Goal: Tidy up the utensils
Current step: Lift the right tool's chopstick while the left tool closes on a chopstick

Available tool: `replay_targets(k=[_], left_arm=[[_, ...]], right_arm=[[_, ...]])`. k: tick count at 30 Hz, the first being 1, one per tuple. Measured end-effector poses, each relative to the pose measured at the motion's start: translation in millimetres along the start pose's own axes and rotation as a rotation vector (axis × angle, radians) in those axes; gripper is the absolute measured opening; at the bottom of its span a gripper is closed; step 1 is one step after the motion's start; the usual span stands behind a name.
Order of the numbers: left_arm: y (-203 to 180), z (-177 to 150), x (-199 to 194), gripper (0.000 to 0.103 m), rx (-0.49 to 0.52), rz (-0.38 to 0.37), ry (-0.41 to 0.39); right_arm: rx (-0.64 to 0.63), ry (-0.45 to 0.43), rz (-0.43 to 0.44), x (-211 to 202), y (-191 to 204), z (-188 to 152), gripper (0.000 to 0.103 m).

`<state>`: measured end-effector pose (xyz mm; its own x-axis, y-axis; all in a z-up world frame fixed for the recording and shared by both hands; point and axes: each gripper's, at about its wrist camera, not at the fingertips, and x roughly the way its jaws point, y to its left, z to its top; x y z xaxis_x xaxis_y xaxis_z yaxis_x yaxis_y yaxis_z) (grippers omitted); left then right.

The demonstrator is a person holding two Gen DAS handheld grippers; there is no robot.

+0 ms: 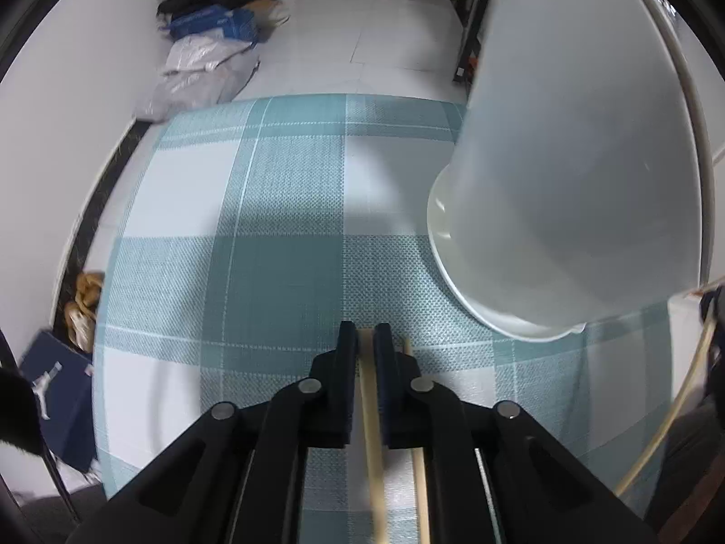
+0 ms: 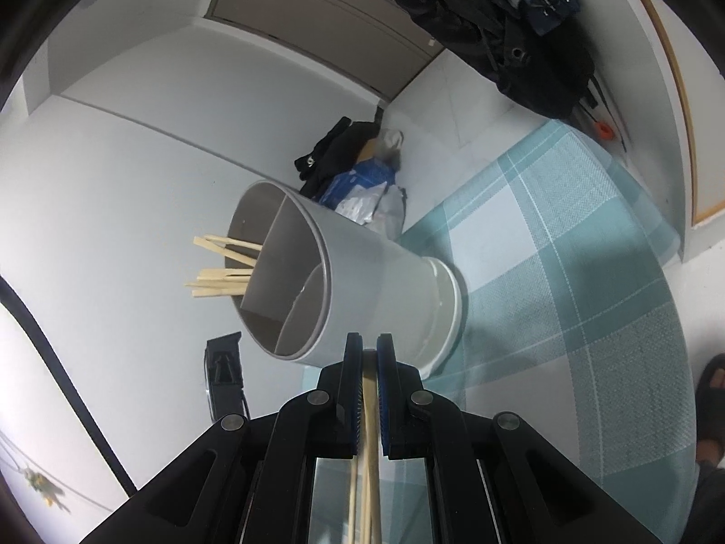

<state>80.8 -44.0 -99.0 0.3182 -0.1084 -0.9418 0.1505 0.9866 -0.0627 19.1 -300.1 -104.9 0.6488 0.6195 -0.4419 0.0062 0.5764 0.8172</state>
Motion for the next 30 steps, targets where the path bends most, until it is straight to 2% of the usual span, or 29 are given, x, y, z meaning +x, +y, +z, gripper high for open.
replay_targets(k=[6,11,16,23,30], left_arm=[[6.9,2.2,-4.3,0.004,-0.021,-0.003,-0.03],[17.3,1.2,-23.3,0.004,-0.071,-0.049,-0.094],[25.0,-0.4,-43.6,0.004,-0.124,-0.132,-0.148],[19.1,-11.5,-72.0,0.004,-0.086,-0.161,-0.247],[20.2,-24.8,-100.7,0.004,-0.045,-0.178,-0.351]], right_arm=[[-0.011,-0.003,-0.006,0.1,2.3,-1.2,0.005],[-0.038,-0.018,-0.021,-3.0,6.8,-3.2,0.005],[-0.062,-0.046,-0.044,-10.4,13.0,-9.3,0.005],[-0.117,-0.15,-0.107,-32.9,23.9,-17.0,0.005],[-0.226,-0.202,-0.156,-42.6,50.3,-30.6,0.005]])
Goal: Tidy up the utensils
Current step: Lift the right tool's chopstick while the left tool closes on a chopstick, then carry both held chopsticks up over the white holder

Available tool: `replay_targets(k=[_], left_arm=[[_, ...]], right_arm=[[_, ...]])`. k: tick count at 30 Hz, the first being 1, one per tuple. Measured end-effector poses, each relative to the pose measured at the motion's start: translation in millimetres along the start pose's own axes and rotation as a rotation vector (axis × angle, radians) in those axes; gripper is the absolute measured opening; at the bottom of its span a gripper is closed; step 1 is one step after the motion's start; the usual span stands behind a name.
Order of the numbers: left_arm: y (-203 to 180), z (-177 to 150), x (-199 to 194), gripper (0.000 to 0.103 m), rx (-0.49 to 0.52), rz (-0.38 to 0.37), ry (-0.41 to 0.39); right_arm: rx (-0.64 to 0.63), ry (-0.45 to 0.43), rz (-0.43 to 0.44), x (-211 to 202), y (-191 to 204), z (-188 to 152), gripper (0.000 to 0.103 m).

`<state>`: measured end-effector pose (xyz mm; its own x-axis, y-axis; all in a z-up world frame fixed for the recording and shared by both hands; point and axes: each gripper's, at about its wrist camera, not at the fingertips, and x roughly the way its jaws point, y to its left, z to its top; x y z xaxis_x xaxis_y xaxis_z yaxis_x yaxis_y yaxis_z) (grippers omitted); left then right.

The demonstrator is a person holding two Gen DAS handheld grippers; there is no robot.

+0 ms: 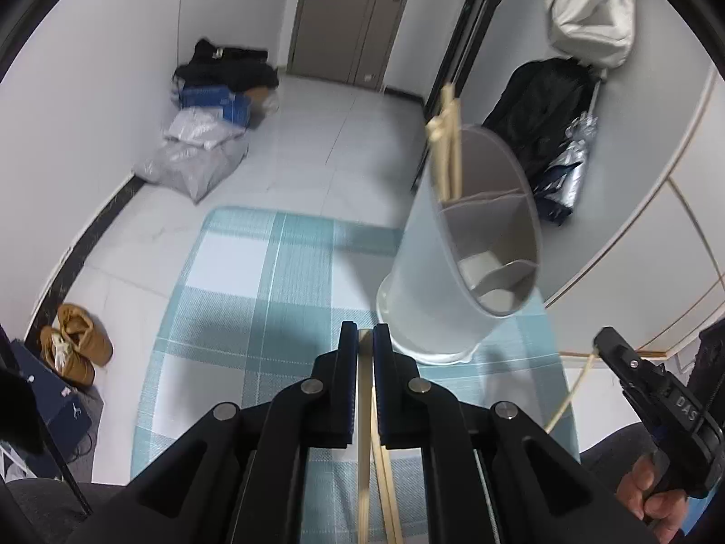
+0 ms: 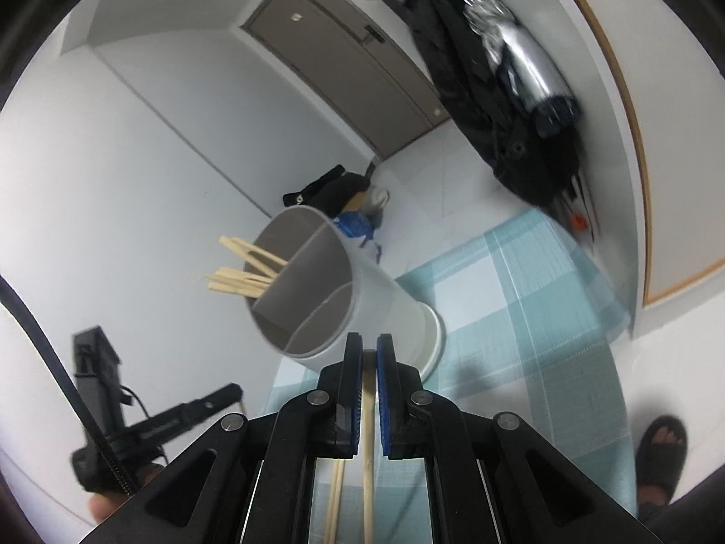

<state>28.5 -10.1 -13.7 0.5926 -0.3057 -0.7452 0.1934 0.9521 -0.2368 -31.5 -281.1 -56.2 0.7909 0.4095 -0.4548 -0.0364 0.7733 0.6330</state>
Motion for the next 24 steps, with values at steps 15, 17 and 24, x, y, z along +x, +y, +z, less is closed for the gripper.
replay_targets(k=[15,17,24], left_arm=[[-2.9,-9.9,-43.0,0.004,0.009,-0.054,-0.078],[-3.5,-11.3,-47.9,0.004,0.013,-0.057,-0.084],[-8.8,-16.0,-56.3,0.004,0.038,-0.065,-0.091]], right_arm=[[-0.244,-0.072,-0.077,-28.6,57.0,-3.5,0.005],[-0.269,-0.076,-0.091,-32.0,61.6,-5.4,0.005],[-0.317,-0.079,-0.111,-41.6,72.1,-10.2,0.005]])
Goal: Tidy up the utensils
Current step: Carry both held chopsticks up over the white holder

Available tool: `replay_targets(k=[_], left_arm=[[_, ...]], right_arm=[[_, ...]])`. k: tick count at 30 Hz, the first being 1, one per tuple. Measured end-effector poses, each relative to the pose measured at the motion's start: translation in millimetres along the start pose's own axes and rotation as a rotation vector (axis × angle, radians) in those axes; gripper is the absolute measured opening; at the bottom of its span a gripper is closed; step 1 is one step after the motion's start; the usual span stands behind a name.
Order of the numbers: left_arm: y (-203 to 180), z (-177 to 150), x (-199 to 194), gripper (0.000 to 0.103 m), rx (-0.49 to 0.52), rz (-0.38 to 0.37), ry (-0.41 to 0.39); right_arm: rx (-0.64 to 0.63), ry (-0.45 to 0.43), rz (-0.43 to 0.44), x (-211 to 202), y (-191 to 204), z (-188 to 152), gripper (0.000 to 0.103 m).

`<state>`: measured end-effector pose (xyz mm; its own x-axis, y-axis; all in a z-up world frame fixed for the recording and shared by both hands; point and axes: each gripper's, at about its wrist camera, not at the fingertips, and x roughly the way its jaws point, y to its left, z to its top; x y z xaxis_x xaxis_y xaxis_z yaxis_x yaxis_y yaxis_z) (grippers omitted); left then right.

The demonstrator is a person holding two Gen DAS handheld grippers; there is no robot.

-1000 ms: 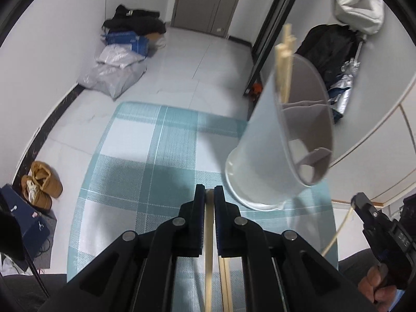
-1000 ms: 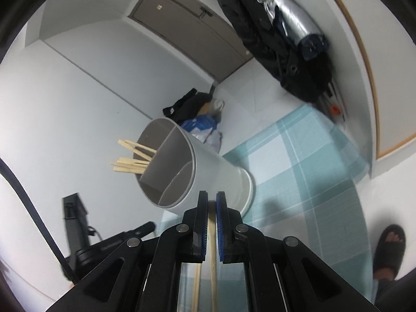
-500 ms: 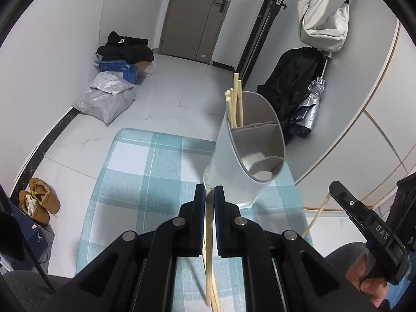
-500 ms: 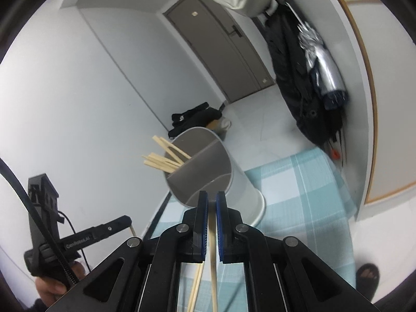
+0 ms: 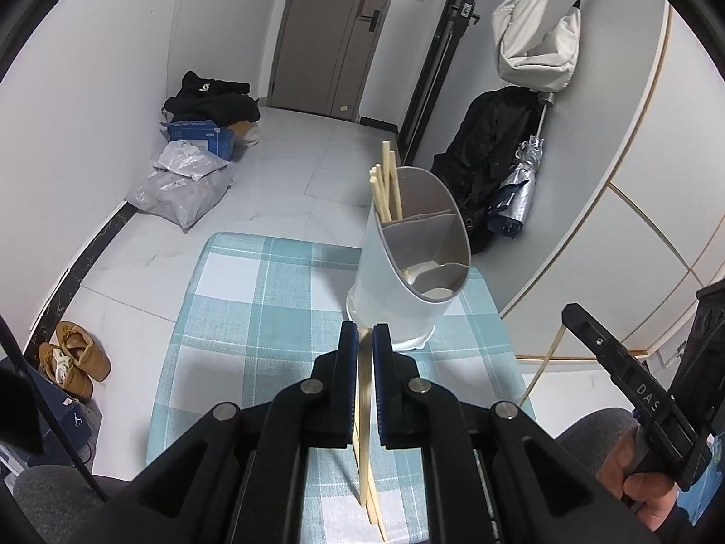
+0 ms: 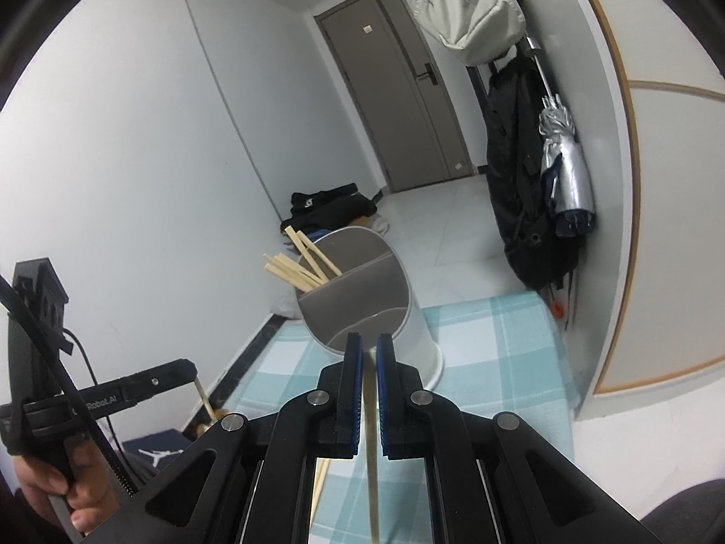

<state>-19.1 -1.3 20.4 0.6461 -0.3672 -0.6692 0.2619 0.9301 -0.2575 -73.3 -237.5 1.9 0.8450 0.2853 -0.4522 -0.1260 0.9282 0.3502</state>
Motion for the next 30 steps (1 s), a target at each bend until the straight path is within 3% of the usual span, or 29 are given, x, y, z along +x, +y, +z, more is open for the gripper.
replay_targets(k=[9,16,23,30], left_arm=[[-10.9,4.1,-7.7,0.004,0.031,-0.019,-0.016],[-30.9,24.6,-6.2,0.003,0.033,-0.085,-0.014],[-51.9,53.2,-5.5,0.003,0.055,-0.131,-0.02],[-63.6,97.7,0.1,0.003,0.013,-0.166,-0.021]], right_arm=[[-0.058,-0.014,-0.009,-4.5,7.2,6.5,0.005],[-0.059,-0.029,0.006,1.8,2.7,22.8,0.005],[-0.08,-0.053,0.013,7.1,-1.7,53.3,0.005],[-0.123,-0.078,0.014,11.4,-0.3,99.3,0.005]])
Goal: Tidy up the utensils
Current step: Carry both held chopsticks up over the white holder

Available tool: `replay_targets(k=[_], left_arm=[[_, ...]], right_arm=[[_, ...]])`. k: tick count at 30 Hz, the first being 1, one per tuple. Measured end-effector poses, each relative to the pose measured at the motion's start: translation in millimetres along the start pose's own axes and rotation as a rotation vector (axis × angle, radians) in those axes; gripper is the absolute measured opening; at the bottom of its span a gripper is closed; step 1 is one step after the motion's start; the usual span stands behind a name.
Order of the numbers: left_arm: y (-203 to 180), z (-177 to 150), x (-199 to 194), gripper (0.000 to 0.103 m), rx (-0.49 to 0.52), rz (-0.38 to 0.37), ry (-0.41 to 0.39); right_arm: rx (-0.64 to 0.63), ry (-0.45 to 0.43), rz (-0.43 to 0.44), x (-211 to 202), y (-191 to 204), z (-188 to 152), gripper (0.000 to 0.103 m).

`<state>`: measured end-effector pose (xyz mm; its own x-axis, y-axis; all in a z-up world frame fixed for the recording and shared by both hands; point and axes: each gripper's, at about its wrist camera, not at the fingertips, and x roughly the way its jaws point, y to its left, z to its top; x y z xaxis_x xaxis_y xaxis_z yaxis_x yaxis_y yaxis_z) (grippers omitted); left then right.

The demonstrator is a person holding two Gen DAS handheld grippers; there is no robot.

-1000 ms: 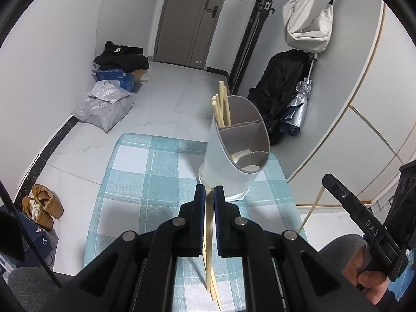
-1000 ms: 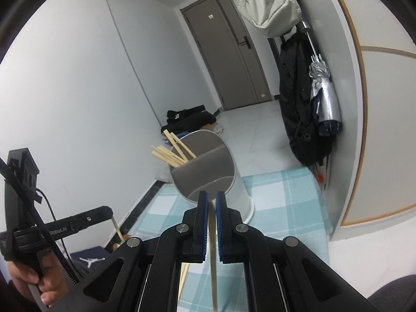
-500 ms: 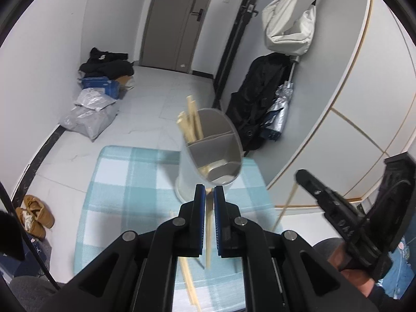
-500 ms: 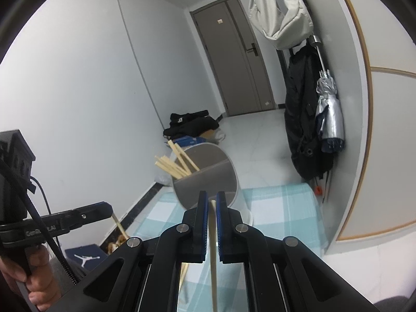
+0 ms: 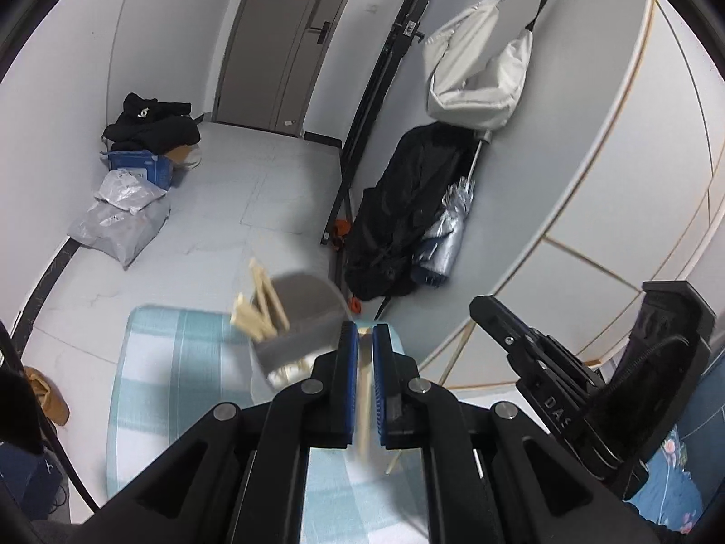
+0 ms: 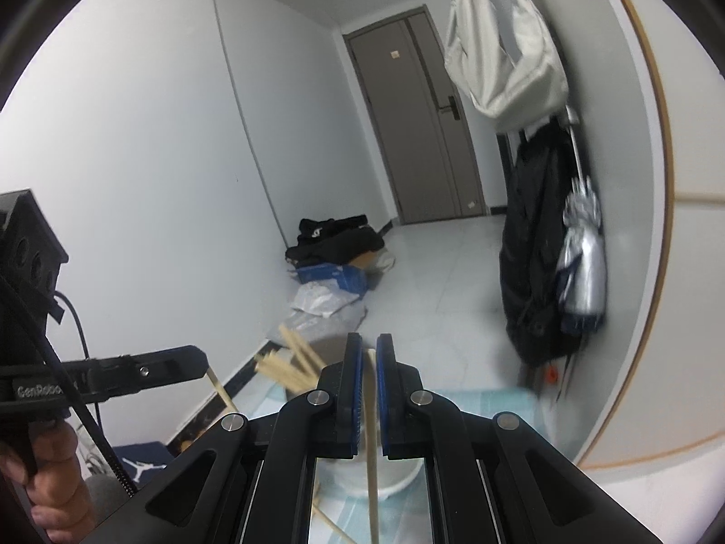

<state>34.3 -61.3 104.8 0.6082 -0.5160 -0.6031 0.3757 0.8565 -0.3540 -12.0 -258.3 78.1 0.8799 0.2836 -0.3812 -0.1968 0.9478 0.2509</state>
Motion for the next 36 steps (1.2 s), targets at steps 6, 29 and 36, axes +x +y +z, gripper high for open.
replay_targets(k=[6,29,36], left_arm=[[4.3,38.8,10.7,0.003,-0.055,-0.048,0.003],[65.0,79.4,27.3,0.003,-0.161,0.039,-0.068],[68.3,66.2,34.4,0.003,-0.176,0.017,-0.069]], right_arm=[[-0.039,-0.037,0.006,10.1,-1.2,50.1,0.005],[-0.205,-0.084,0.119,119.4,42.9,116.1,0.005],[-0.251,-0.051,0.132,140.5,42.5,82.8,0.005]])
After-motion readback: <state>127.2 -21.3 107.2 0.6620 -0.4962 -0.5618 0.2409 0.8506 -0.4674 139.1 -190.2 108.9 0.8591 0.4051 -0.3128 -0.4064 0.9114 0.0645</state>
